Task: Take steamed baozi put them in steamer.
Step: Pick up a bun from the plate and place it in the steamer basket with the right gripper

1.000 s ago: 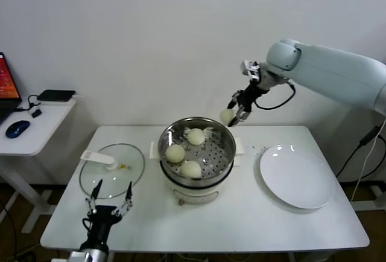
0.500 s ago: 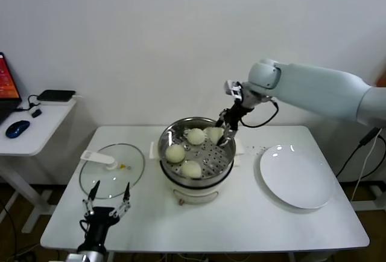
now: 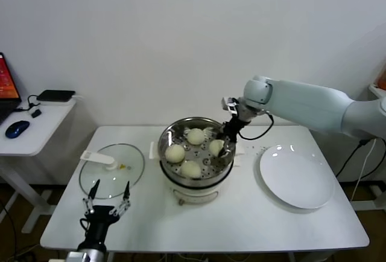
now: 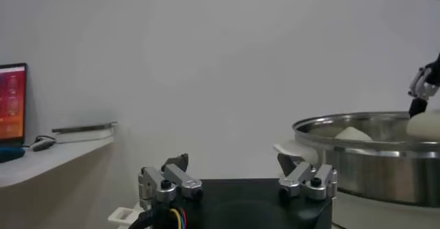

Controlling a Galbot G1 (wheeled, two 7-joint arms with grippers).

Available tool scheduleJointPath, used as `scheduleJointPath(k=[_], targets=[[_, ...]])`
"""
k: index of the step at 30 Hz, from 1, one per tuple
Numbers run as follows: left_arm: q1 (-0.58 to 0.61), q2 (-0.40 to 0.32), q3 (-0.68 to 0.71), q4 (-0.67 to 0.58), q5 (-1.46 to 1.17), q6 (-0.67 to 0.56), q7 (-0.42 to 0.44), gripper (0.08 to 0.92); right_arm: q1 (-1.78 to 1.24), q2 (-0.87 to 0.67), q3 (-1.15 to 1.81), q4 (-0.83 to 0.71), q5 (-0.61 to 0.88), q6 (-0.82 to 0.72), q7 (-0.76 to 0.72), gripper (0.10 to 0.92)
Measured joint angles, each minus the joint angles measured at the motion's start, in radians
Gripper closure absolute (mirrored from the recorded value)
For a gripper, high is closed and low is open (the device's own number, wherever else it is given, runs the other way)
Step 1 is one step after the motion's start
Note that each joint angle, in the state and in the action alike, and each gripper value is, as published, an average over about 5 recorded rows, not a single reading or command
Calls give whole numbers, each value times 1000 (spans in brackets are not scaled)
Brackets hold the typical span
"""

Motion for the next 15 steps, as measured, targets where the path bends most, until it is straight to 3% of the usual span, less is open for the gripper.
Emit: scheduleJointPath(k=[10,15], targets=[[-3,0,1,5,1,0,0,177,-33,21,10,-35,-23,4,3,348],[-5,0,-1,8,0,0,0,177,-43,30,13,-47,-29,5,4,239]])
